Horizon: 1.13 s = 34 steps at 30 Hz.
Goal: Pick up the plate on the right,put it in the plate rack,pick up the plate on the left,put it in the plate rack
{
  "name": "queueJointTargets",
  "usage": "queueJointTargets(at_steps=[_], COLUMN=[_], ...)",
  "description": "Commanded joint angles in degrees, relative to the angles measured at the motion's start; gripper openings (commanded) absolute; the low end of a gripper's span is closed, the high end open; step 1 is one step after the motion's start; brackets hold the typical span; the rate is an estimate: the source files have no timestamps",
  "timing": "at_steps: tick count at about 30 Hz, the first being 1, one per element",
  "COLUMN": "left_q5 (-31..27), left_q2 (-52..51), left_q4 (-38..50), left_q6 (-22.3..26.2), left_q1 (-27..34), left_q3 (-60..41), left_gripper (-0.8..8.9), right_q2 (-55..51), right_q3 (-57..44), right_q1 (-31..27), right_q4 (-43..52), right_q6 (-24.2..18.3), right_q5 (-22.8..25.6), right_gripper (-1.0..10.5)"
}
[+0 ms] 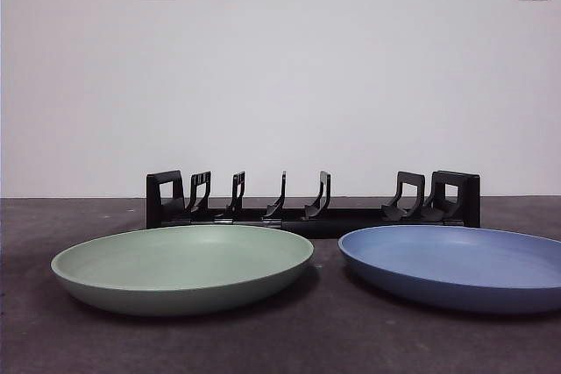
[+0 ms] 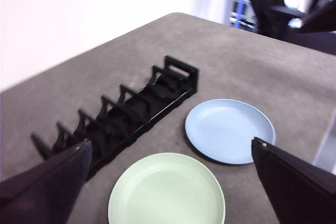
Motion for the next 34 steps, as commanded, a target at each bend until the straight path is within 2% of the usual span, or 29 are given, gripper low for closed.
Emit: queueJointTargets(at_steps=[1,6,13,14,16,25,29,34], left_q5=[-0.9,-11.5,-24.1,-25.8,-28.4,-33.3,-33.2,-33.2], left_q2=[2.2,8.9,17.3,18.4,20.5,26.3,27.2,27.2], left_q4=[-1.0,-5.7,-6.0,-6.0,-5.8,-5.6,-5.4,-5.2], left_q6=[6.5,11.7,17.5,18.1,19.4,21.2,21.2,21.2], left_q1=[-3.3,-12.8,-27.1,-28.8,-31.8,-37.8,-38.4,-38.4], left_q3=[3.0,8.6,8.9,8.9,8.9,8.9,8.9,8.9], left_gripper=[6.64,6.64,6.6,6.6,6.6,6.6,6.6,6.6], right_q2=[5.4,20.3,35.6,37.0,39.4,46.2,48.1,49.7], right_q3=[0.2,0.2,0.2,0.2,0.2,0.2,0.2,0.2], right_q1=[0.0,0.0,0.1,0.0,0.1,1.8,3.0,3.7], right_q4=[-0.4,0.7,3.0,3.5,4.6,6.2,7.0,7.3], right_q6=[0.7,0.7,0.7,0.7,0.6,0.6,0.6,0.4], right_q5=[-0.2,-0.1,0.7,0.8,1.0,3.6,3.7,4.8], right_gripper=[6.3,6.3,6.2,6.1,5.0,4.9,3.3,2.1])
